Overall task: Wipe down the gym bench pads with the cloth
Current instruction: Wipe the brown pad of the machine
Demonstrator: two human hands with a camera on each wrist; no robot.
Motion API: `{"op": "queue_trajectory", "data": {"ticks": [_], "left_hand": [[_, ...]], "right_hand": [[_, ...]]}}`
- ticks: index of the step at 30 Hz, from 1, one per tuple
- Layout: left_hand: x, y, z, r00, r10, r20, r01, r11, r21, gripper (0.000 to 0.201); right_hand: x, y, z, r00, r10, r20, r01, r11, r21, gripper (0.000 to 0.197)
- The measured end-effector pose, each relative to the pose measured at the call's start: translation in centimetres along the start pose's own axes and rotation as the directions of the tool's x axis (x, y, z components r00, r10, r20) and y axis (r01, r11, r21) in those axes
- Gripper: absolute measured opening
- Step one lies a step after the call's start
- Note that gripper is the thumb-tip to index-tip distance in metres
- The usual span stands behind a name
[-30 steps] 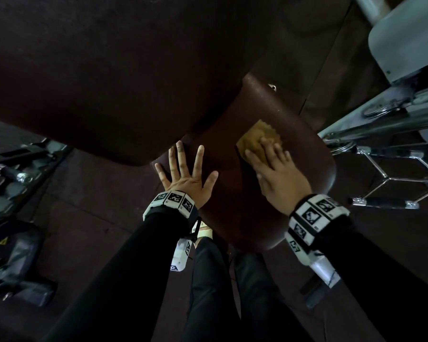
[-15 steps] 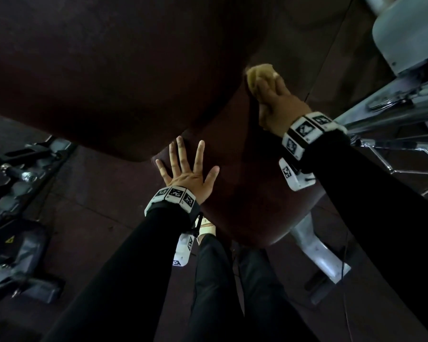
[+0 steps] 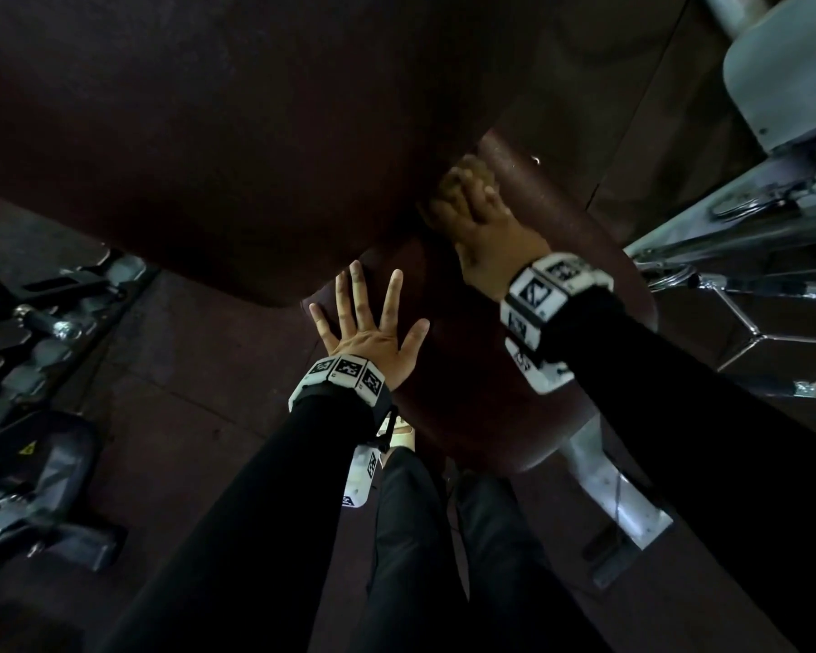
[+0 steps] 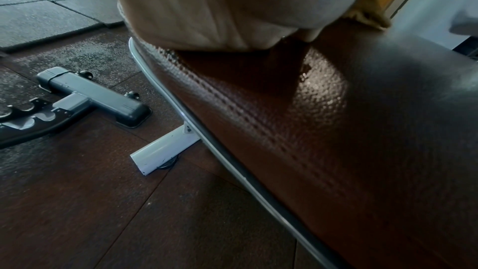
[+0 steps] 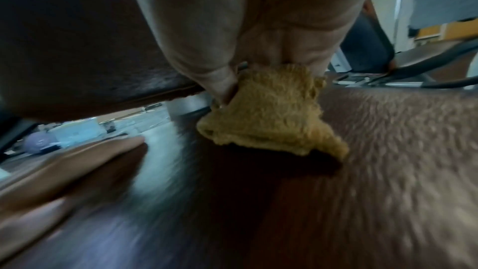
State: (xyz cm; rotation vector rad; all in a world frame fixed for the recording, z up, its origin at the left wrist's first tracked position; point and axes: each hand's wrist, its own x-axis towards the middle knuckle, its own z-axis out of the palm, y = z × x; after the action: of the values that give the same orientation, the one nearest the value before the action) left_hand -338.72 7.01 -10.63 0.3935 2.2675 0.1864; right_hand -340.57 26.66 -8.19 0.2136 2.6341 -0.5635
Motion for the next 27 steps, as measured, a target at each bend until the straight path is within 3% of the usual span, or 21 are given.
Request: {"op": "queue_trajectory", "data": {"ticks": [5, 9, 13, 17, 20, 22, 24, 26, 27], "left_hand": [[0.1, -0.2, 0.3, 1.000, 0.015, -0.024, -0.015, 1.000, 0.000, 0.065], [0.3, -0.3, 0.7, 0.998, 0.027, -0.060, -0.027, 1.000, -0.002, 0.065], [0.6, -0.6, 1.2, 0.993, 0.036, -0.108, -0.035, 0.999, 0.005, 0.065], [0.5, -0.6, 1.3, 0.988, 0.035, -0.148, -0.035, 0.999, 0.003, 0.066], [0.0, -0.1, 1.3, 0.980, 0.032, -0.194, -0.034, 0.999, -0.009, 0.069], [-1.0, 0.9, 1.2, 0.952, 0.027, -0.303, -0.044, 0.998, -0.047, 0.071], [-2.1, 2.6, 1.1, 0.918, 0.046, -0.393, -0.086, 0.993, -0.086, 0.078], [-2.4, 4.7, 1.4, 0.900, 0.132, -0.416, -0.155, 0.988, -0.021, 0.083], [-2.3, 5.9, 1.6, 0.897, 0.183, -0.402, -0.185, 0.982, 0.033, 0.084]], "right_hand": [[1.0, 2.8, -1.9, 0.994, -0.011, -0.113, 0.012, 1.000, 0.008, 0.060], [-2.5, 3.9, -0.4, 0.975, 0.151, -0.166, -0.125, 0.980, 0.157, 0.061], [-6.7, 1.0, 2.4, 0.981, 0.141, -0.131, -0.120, 0.981, 0.154, 0.060], [-8.6, -2.8, 4.4, 0.999, 0.013, 0.039, -0.020, 0.979, 0.201, 0.058], [-9.2, -1.9, 4.4, 0.991, 0.116, -0.065, -0.092, 0.953, 0.288, 0.056], [-9.7, 0.7, 4.3, 0.925, 0.327, -0.196, -0.270, 0.924, 0.270, 0.061], [-10.5, 3.7, 4.5, 0.809, 0.531, -0.254, -0.480, 0.845, 0.236, 0.072], [-10.8, 6.0, 4.9, 0.715, 0.658, -0.237, -0.605, 0.751, 0.264, 0.085], [-10.7, 6.7, 5.3, 0.693, 0.691, -0.206, -0.631, 0.719, 0.293, 0.089]]}}
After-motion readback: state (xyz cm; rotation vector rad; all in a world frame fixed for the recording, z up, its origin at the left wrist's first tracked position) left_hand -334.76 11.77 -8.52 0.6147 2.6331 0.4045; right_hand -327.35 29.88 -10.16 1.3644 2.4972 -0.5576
